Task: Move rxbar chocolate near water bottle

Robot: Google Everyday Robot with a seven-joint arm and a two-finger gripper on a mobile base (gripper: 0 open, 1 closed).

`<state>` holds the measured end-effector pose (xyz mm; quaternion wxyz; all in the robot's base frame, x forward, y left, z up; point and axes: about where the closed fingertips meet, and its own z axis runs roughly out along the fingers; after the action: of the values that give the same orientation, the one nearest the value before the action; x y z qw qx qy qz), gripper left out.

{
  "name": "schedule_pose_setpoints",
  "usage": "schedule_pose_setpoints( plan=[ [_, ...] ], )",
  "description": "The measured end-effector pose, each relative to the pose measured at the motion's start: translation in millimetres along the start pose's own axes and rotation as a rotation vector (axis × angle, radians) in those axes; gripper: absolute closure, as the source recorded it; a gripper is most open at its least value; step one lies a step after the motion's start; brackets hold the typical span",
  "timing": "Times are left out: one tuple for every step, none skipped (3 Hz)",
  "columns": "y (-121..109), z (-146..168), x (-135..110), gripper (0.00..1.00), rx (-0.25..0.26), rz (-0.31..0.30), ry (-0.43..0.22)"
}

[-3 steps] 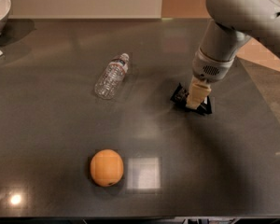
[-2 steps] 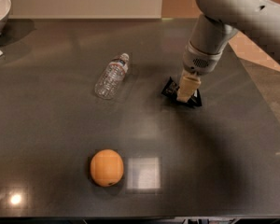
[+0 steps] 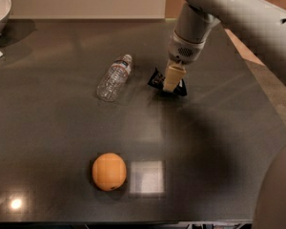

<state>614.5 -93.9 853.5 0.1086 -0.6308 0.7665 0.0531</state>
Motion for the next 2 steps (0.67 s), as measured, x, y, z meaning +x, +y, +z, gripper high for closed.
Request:
schedule_pose_setpoints(
  plan=[
    [-12,3,-24,1.00,-0.009,-0.037,-0.027],
    [-20,10,-44,1.00,-0.024,-0.065,-0.047]
  ],
)
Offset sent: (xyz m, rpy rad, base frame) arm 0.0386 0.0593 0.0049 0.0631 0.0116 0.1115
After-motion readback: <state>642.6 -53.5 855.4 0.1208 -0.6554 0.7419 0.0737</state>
